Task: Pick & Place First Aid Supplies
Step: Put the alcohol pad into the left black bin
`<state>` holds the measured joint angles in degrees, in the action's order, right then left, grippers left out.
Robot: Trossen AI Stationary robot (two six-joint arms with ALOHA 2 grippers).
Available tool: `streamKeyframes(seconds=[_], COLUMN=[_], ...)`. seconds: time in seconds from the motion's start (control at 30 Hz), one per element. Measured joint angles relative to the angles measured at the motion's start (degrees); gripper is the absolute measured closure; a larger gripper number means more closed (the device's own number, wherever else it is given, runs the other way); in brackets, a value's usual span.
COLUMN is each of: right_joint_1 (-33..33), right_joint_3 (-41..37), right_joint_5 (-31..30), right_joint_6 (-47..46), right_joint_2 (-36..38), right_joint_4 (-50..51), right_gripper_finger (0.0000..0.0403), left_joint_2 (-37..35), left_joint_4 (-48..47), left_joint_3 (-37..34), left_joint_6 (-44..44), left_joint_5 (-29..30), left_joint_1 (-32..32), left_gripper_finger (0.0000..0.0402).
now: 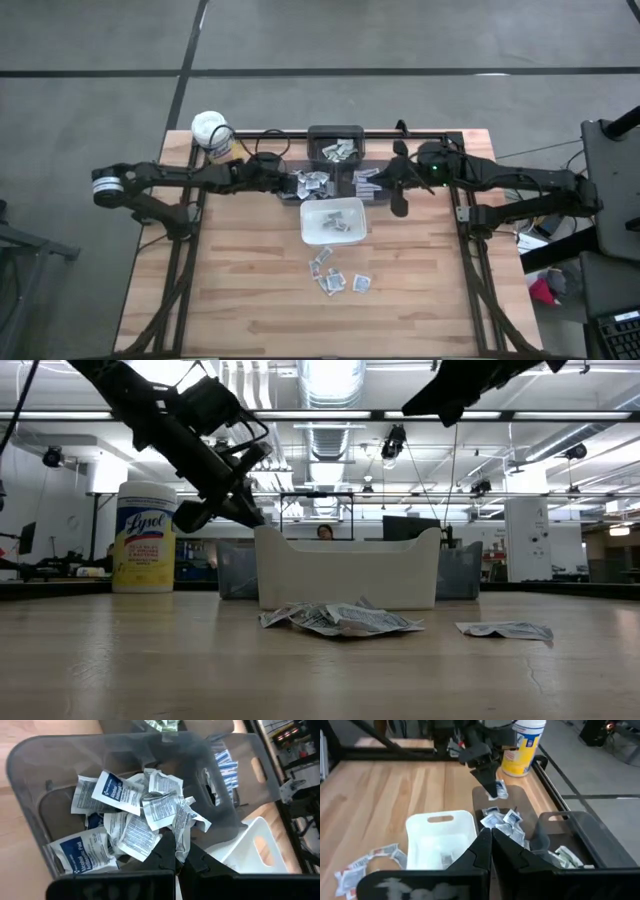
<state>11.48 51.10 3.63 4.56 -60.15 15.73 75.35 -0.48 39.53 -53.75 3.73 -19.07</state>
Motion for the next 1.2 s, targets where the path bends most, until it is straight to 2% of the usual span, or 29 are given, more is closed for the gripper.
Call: streamKeyframes(seconds=[0.2,0.53,0.73,1.07,1.2], right_joint_1=[-0.05,-0.05,-0.05,-0.05,-0.05], right_joint_3=[-4.91,-6.46,-6.46,-6.46,-6.46], right_joint_5=[0.01,-0.03,-0.08,-0.08,-0.08], right_joint_6=[-3.24,-5.71,-5.69,-5.62,-5.47], right_joint_2=[4.2,5.35,5.32,5.32,5.32], right_joint_4=[-5.94,-5.83,-5.71,-5.59,-5.18], right_gripper_finger=[0.0394,0.0394,0.0394,0.0394,0.0394], left_joint_2=[6.98,15.28,18.59,18.84,18.84], left_joint_4=[-9.24,-20.43,-22.94,-22.72,-22.72], left_joint_3=[7.71,20.16,22.22,22.25,22.23], left_joint_6=[1.58,7.43,8.34,10.85,11.94], left_joint_5=[-0.9,-1.73,-3.26,-3.46,-3.48], left_joint_1=[0.0,-1.36,-2.6,-2.62,-2.6], left_gripper_finger=[0.0401,0.0401,0.0401,0.04,0.0372])
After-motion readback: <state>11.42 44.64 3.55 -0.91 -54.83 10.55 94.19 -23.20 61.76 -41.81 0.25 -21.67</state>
